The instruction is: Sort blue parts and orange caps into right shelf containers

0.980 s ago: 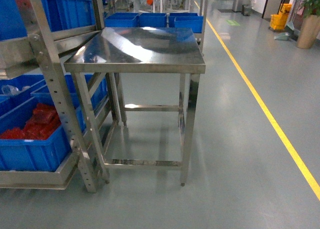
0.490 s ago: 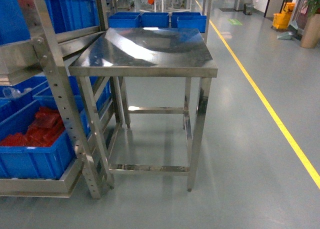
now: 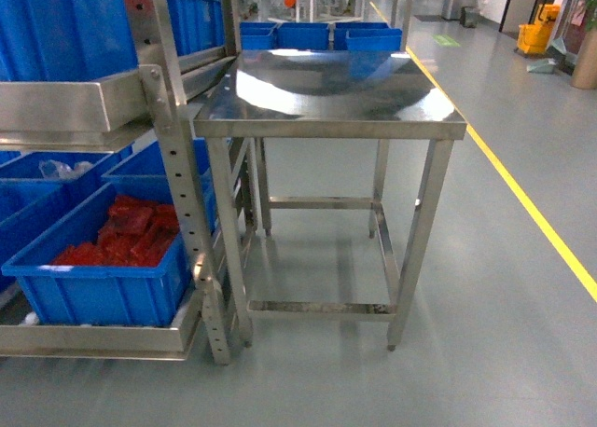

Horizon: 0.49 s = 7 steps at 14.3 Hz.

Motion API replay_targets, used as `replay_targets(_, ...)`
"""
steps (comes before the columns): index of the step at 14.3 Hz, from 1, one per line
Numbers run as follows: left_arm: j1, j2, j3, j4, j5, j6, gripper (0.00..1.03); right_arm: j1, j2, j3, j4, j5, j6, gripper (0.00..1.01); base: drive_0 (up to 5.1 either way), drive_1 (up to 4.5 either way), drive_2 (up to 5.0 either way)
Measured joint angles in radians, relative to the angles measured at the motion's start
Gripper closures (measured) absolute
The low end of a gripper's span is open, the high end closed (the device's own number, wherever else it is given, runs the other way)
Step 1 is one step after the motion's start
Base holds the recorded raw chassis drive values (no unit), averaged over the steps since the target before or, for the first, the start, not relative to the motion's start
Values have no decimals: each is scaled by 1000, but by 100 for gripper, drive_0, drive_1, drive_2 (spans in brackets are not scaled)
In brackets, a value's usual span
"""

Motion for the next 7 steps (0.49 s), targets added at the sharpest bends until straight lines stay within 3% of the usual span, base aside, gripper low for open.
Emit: replay_targets(7,0,0,0,0,-1,0,61,0,0,0,-3,0,0,56,-487,128,343)
